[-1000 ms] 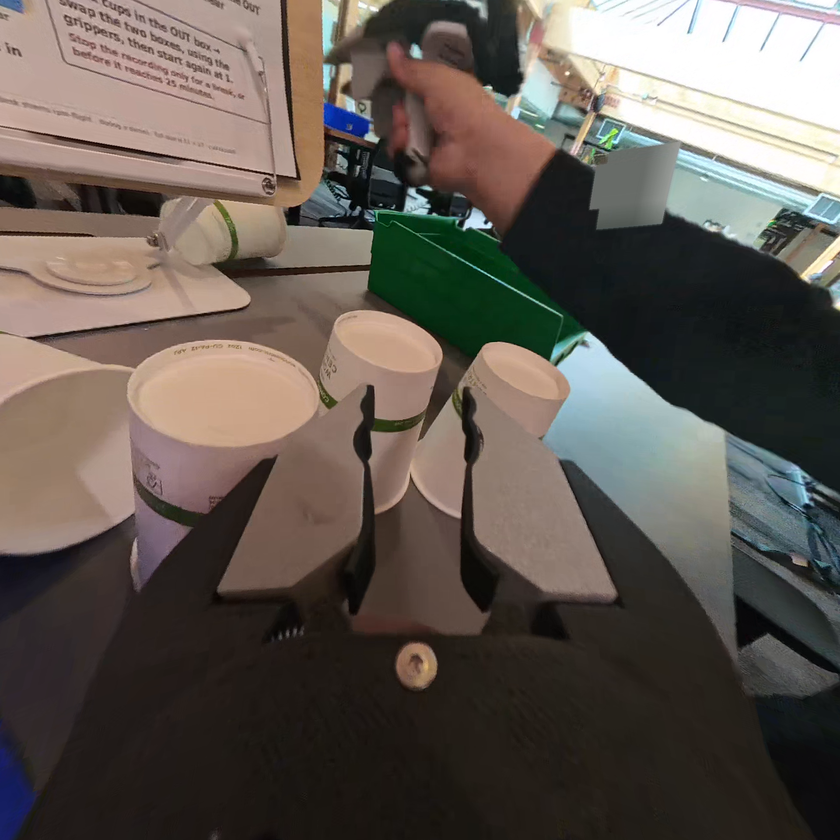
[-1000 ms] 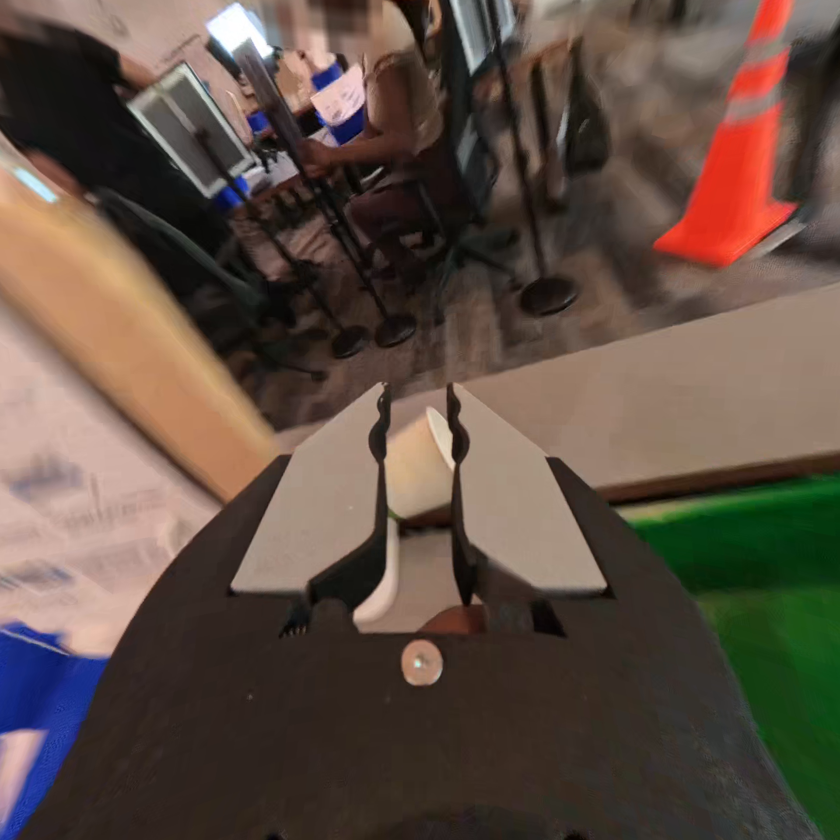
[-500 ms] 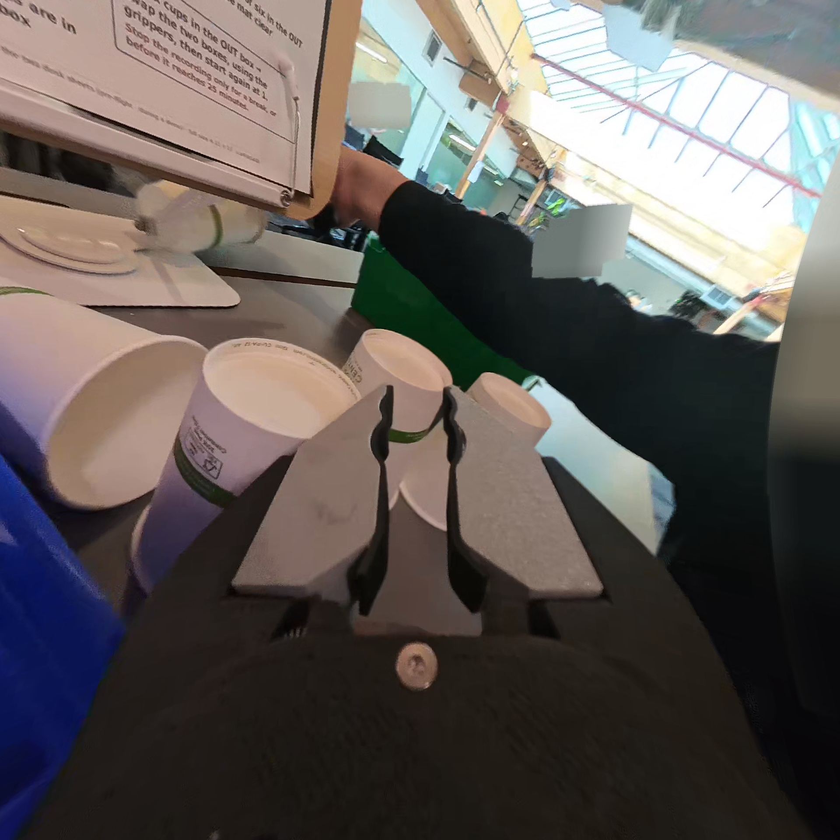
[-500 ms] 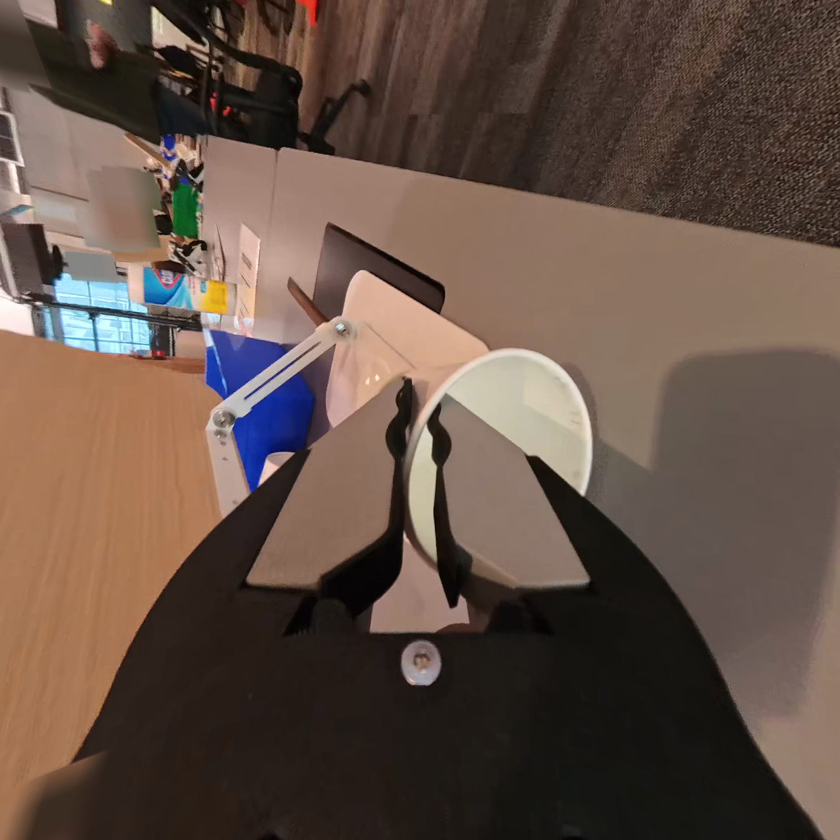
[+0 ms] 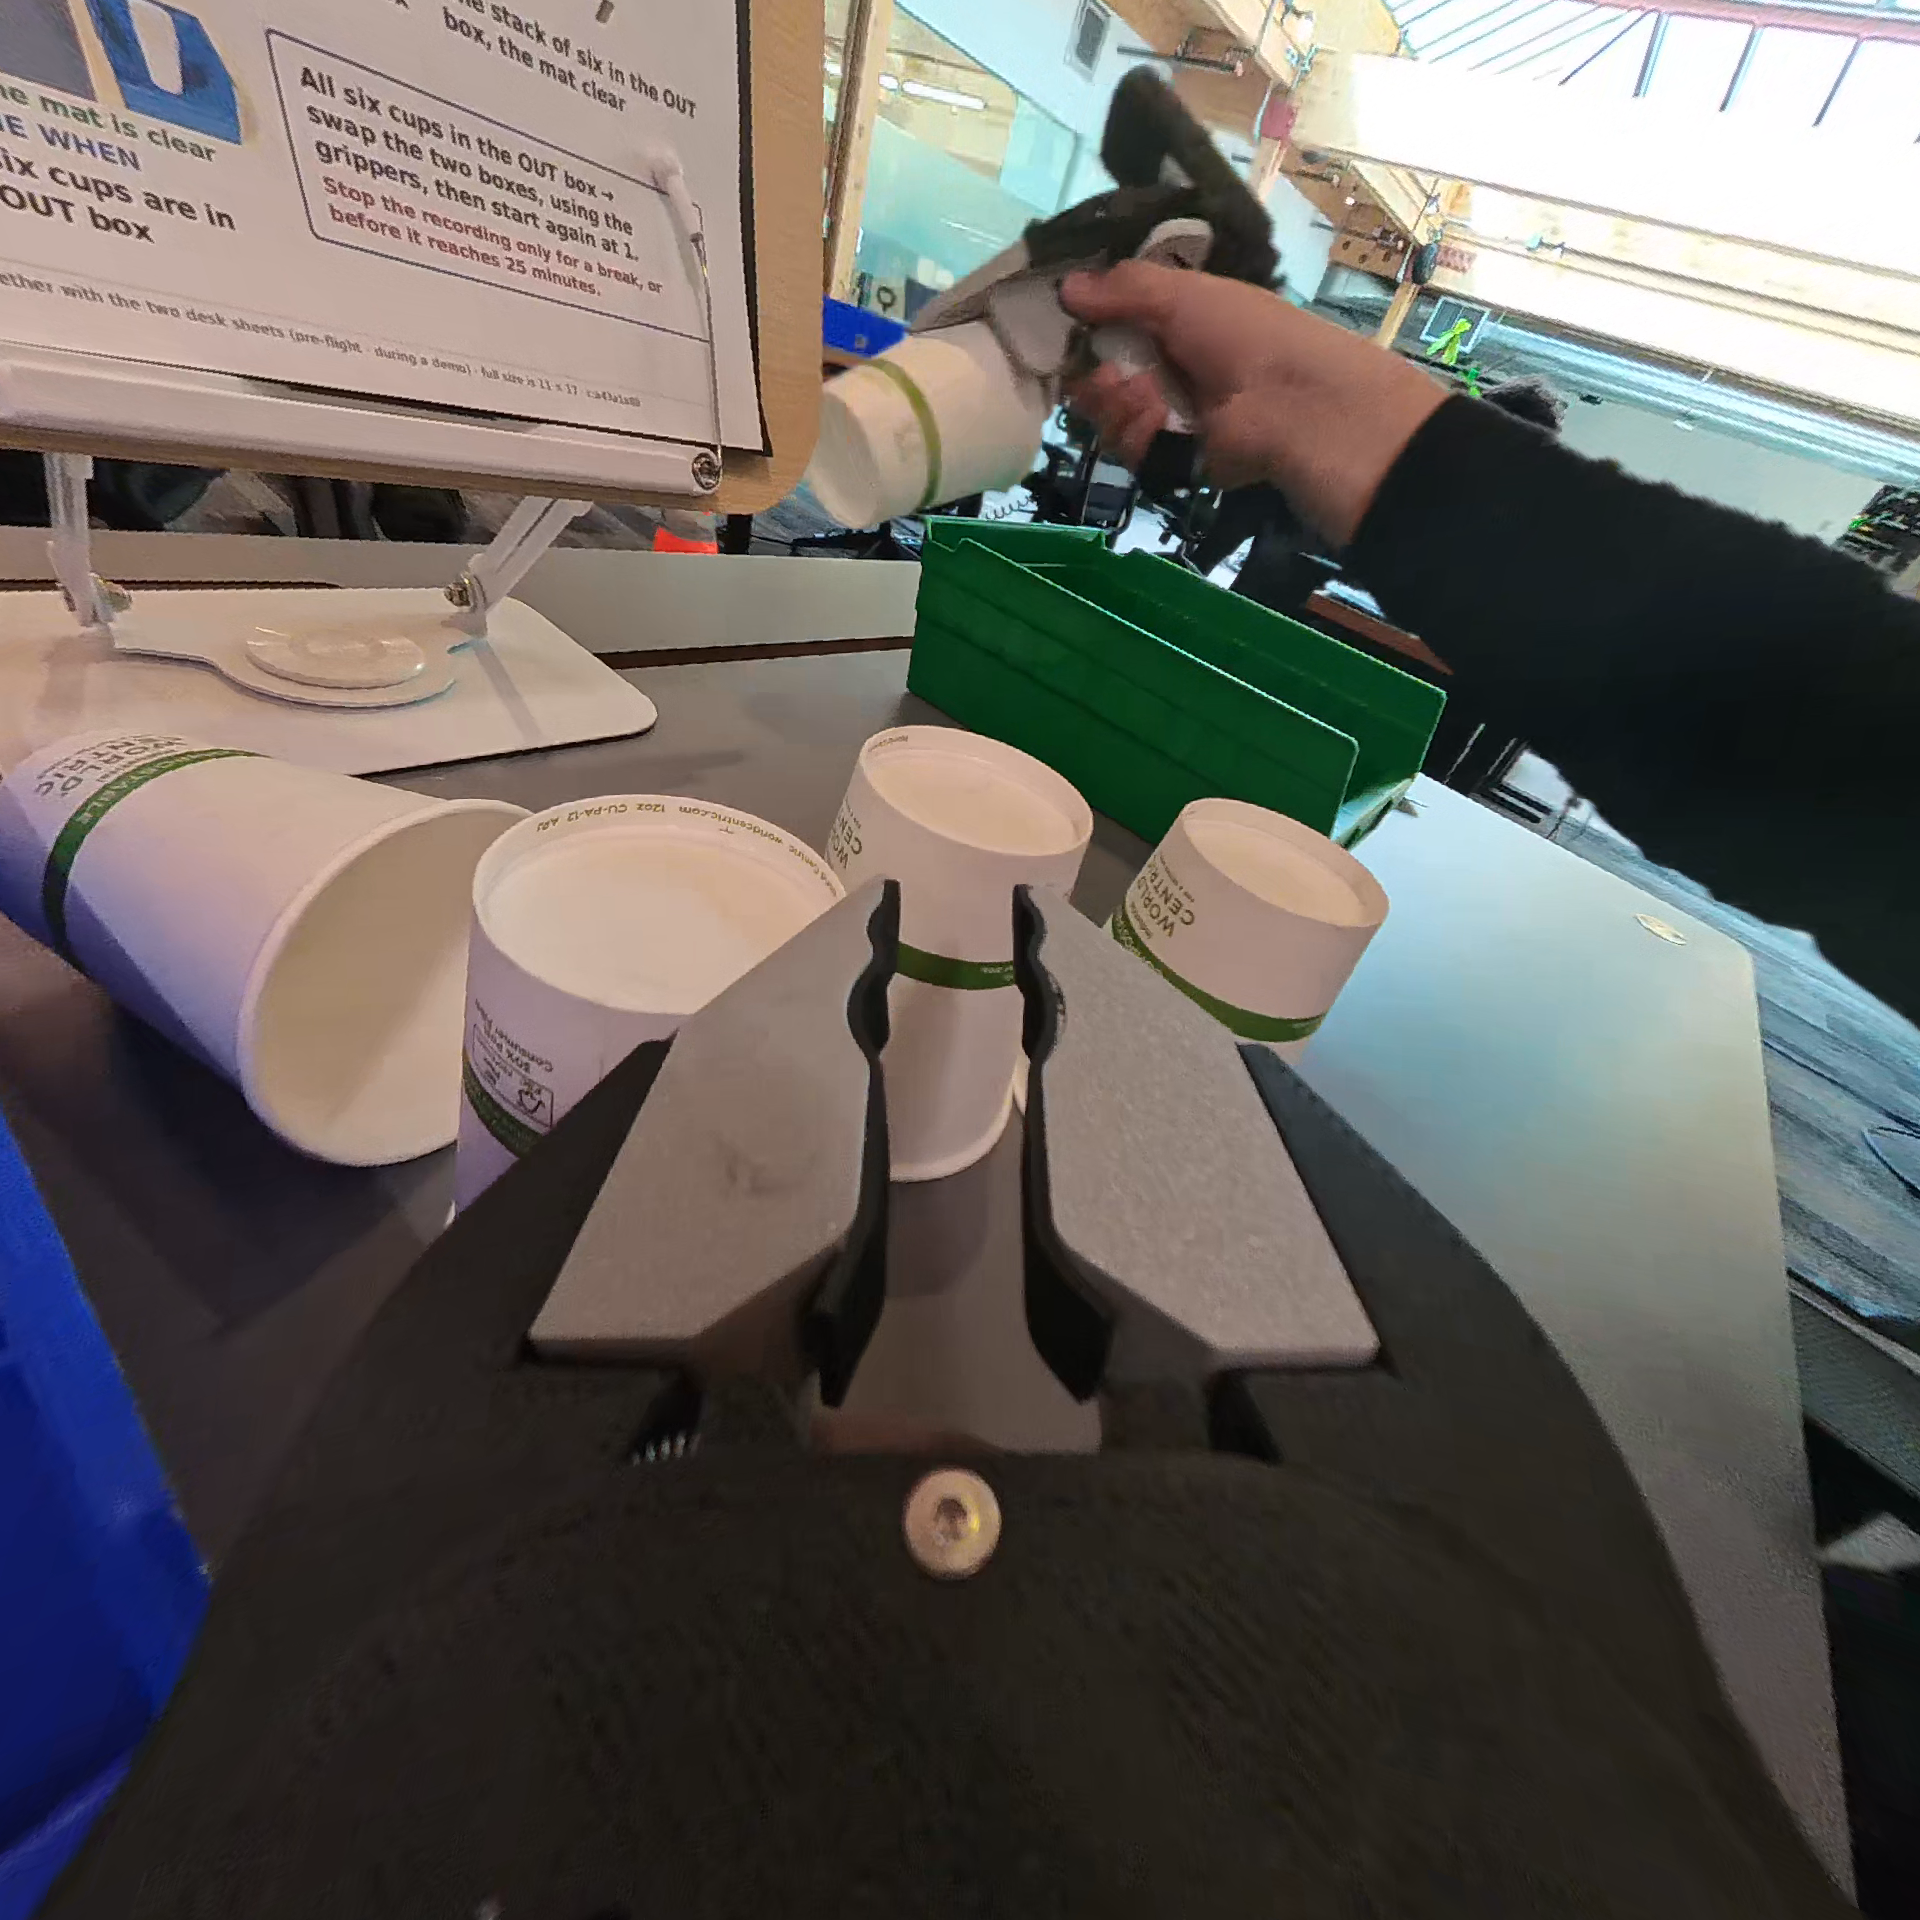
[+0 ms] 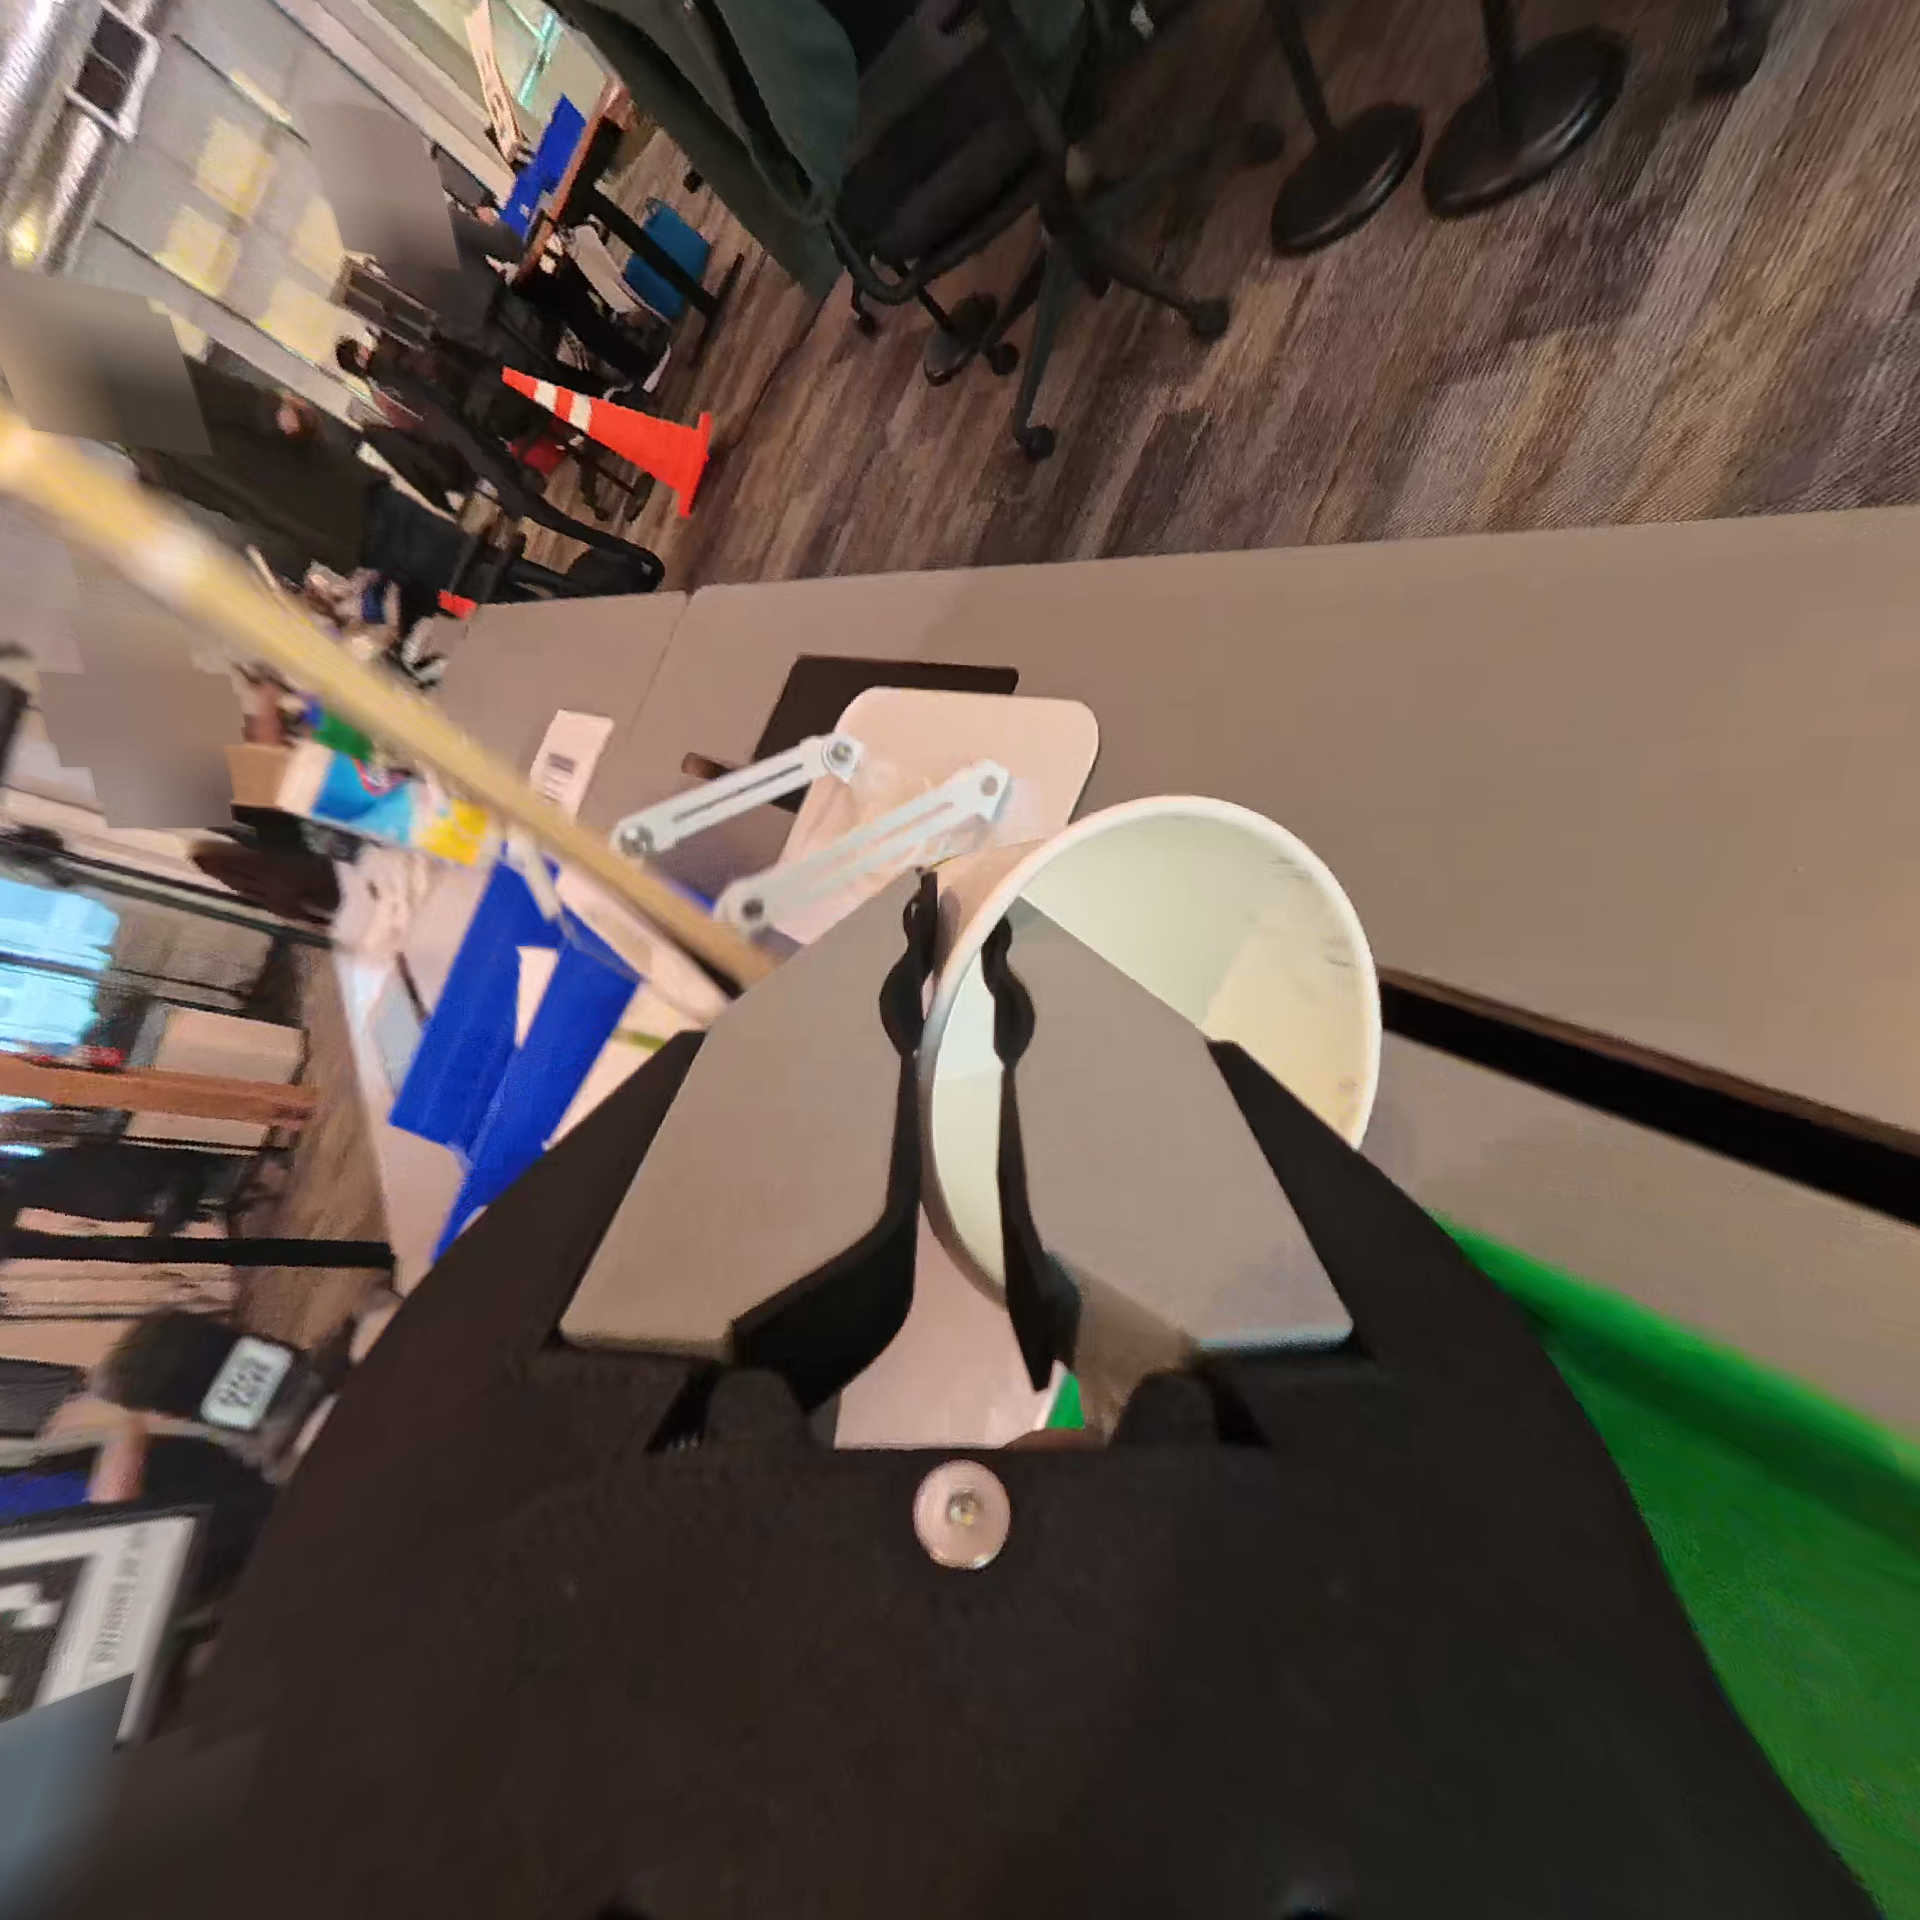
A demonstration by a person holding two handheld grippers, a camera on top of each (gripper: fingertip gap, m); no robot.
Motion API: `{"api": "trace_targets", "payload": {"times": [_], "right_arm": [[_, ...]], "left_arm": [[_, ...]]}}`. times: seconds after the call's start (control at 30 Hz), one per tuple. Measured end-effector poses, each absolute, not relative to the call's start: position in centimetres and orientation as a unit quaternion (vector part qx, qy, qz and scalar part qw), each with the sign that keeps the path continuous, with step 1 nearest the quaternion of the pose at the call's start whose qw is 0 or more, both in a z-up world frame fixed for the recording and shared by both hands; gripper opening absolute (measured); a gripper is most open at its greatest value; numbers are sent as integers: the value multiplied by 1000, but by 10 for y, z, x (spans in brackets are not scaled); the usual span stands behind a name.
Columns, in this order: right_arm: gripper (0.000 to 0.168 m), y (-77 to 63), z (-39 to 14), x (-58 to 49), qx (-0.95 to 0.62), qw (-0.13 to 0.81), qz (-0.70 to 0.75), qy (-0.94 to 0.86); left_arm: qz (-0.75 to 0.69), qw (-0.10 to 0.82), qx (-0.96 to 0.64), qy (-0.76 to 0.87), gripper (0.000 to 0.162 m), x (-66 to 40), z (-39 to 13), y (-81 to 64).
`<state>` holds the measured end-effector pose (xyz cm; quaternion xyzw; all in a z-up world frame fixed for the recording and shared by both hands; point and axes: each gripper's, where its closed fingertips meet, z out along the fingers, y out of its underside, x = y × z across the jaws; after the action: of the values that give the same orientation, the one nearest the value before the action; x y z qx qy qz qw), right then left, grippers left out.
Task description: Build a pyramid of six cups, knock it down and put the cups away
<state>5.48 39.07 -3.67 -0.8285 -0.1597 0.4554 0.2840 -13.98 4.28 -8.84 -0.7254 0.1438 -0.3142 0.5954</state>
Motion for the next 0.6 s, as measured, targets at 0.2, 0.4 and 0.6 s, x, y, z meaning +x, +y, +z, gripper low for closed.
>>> {"api": "trace_targets", "payload": {"times": [0.2,0.4,0.6], "right_arm": [[5,276,-1,72,-786,384,419,-243],[7,165,-44,43,-779,427,339,-310],[36,105,-111,14,-775,433,246,-390]], "left_arm": [[-298,608,-722,141,18,-139,-89,44],[-259,631,-712,169,21,-138,-90,45],[-289,640,-697,146,34,-143,-82,39]]}}
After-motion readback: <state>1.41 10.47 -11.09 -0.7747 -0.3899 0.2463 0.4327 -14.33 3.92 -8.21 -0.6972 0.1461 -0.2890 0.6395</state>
